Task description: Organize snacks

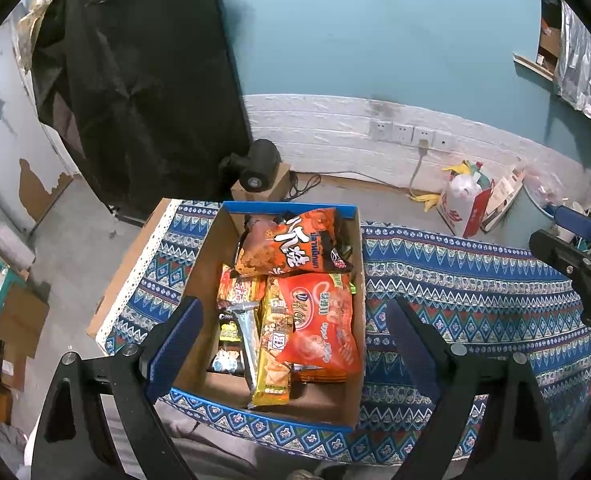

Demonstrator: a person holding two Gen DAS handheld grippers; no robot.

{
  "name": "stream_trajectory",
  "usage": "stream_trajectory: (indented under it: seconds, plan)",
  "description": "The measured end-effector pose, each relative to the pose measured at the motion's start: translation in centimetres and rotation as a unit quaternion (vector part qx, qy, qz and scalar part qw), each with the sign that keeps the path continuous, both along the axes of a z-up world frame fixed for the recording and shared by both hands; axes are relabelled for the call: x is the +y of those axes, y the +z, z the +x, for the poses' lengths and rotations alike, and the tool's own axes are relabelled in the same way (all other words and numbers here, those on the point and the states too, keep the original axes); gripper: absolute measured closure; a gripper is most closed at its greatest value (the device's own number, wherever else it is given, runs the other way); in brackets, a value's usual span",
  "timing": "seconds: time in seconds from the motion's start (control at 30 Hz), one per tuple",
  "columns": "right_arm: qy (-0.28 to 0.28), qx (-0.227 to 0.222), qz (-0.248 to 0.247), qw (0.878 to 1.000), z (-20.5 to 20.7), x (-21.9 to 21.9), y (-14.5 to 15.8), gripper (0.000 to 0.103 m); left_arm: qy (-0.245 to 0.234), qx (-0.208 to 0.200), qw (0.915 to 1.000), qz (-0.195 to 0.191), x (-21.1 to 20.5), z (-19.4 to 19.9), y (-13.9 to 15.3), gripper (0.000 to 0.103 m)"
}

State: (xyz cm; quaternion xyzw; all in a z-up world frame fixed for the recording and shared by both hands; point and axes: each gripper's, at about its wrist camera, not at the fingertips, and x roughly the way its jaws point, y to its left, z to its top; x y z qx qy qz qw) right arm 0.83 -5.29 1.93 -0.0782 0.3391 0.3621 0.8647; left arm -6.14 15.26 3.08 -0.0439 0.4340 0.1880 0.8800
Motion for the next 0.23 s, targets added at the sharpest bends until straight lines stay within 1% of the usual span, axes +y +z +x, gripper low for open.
stream_trajectory:
  seconds: [0.23]
  plan:
    - [0.0,-0.001,-0.001,1.0,-0.01,-0.17,-0.18,0.024,-0.005,-0.005,1.0,-0.003,-0.17,-0.09,-0.02,0.01]
